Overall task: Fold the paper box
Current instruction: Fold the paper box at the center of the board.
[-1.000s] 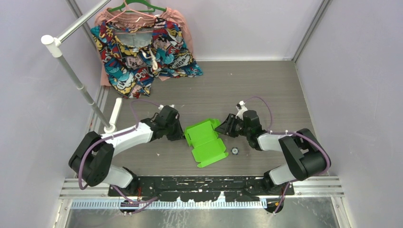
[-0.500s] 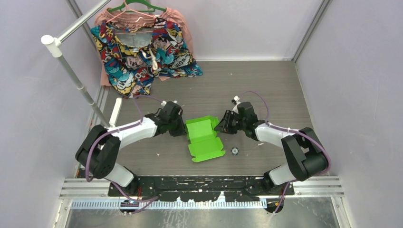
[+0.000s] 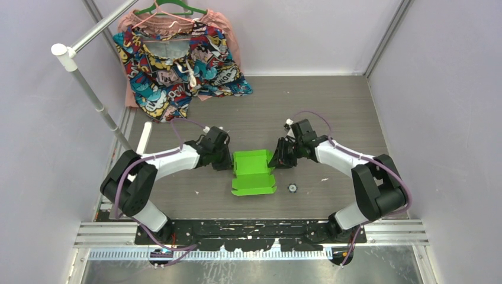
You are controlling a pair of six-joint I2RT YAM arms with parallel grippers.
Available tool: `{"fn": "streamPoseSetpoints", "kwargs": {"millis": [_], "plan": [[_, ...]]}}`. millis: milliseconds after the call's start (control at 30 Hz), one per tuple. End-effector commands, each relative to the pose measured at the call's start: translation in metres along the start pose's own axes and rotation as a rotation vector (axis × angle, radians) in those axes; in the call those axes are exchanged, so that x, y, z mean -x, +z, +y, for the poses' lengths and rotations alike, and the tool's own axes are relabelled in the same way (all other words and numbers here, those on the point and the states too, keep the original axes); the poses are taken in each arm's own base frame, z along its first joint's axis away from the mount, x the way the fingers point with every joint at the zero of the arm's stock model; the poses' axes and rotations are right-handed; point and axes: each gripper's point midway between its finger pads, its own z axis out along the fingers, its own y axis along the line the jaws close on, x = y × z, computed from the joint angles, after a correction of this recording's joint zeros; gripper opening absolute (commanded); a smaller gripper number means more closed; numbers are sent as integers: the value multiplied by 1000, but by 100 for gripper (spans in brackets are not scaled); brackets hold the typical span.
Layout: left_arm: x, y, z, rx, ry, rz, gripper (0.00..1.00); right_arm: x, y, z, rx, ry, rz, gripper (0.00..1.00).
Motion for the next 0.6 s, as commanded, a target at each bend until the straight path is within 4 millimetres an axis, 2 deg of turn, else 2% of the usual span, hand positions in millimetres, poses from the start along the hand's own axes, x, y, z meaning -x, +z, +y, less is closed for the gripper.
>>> {"fn": "streamPoseSetpoints", "kwargs": {"millis": [0, 267, 567], "plan": [[19, -4, -20, -54, 42, -54, 5, -12, -6, 8, 8, -40, 99, 28], [29, -4, -22, -30, 75, -65, 4, -18, -11, 7, -11, -93, 159, 28], [38, -2, -22, -45, 60, -65, 7, -24, -4, -2, -28, -94, 193, 28]]}}
